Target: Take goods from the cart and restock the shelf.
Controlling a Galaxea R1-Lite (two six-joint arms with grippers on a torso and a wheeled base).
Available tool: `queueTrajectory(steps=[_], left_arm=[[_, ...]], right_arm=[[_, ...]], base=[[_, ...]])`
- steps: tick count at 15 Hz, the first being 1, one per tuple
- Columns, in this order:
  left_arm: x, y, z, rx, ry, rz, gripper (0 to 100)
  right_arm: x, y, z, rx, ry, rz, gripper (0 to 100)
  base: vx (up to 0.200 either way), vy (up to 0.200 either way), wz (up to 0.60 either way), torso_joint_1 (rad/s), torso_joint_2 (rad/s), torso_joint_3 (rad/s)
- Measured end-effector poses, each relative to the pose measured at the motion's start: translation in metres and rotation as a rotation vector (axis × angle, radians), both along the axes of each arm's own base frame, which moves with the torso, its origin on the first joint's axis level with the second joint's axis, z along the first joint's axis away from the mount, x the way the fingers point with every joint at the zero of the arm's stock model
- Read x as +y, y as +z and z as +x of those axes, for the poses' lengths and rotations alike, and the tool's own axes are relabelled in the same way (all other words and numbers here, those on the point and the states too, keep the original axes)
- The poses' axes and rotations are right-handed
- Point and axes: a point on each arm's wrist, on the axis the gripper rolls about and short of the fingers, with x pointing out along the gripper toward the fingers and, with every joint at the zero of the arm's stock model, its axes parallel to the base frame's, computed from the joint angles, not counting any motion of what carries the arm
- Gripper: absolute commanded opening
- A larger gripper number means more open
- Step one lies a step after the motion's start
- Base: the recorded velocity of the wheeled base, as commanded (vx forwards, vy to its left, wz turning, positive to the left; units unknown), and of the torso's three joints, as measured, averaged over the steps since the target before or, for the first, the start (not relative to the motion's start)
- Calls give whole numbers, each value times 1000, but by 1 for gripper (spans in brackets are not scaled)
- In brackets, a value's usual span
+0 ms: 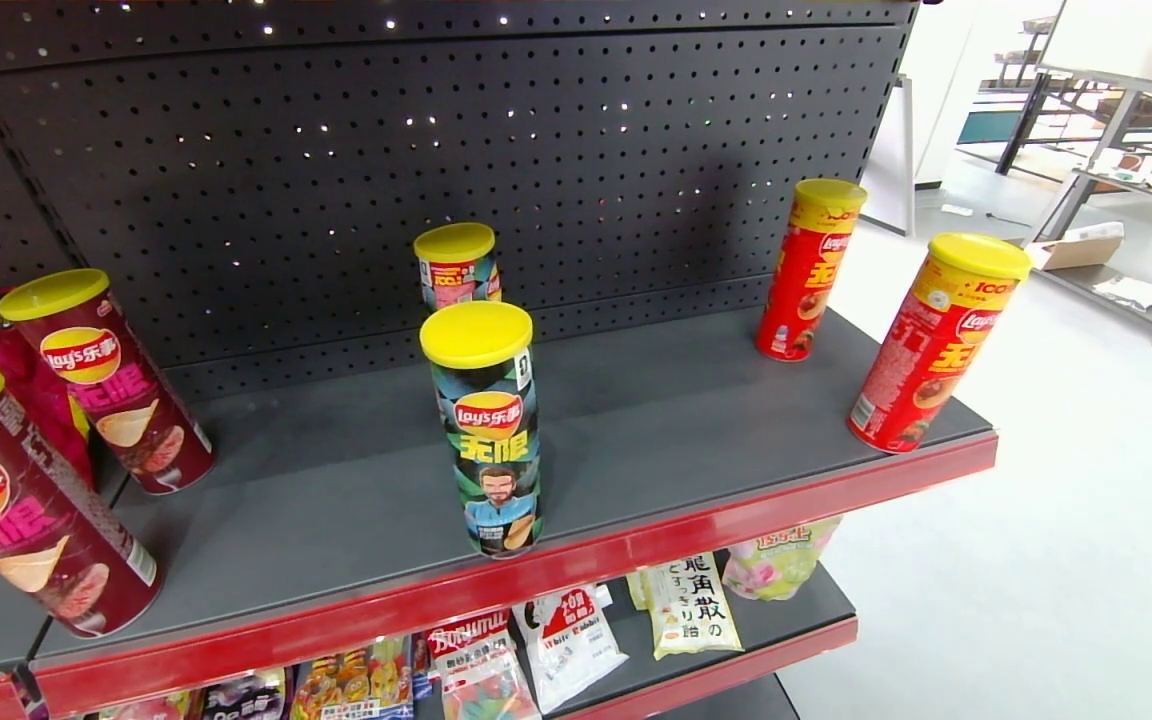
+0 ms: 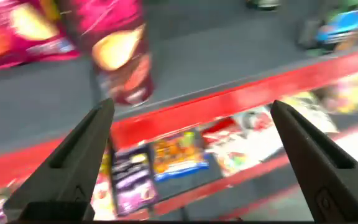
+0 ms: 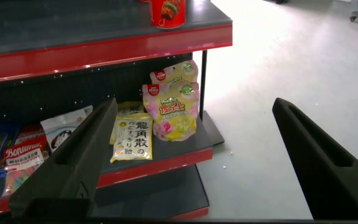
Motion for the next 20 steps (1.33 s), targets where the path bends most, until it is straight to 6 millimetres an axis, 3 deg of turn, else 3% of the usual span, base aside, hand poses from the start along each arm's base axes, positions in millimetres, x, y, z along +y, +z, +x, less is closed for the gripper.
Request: queueTrajectory(steps=[3, 7, 9, 12, 15, 20], left_arm=[[4, -30, -5, 1, 213, 15, 100], [-3, -34, -7, -120, -81, -34, 100], [-5, -39, -7, -177, -149, -38, 100], [-5, -43, -8, -195, -118, -37, 100], [-1, -48, -8, -165, 78, -52, 100], [-1, -49, -8, -161, 70, -50, 100]], right_arm=[[0, 0, 0, 0, 0, 0, 100], [0, 0, 0, 0, 0, 0, 100], [0, 0, 0, 0, -1, -1, 100], [0, 0, 0, 0, 1, 0, 100], [0, 0, 0, 0, 1, -3, 100], [0, 0, 0, 0, 1, -4, 100]], base=[[0, 0, 0, 0, 0, 0], [0, 0, 0, 0, 0, 0], [0, 0, 0, 0, 0, 0], [0, 0, 0, 0, 0, 0], [0, 0, 0, 0, 0, 0], [0, 0, 0, 0, 0, 0]])
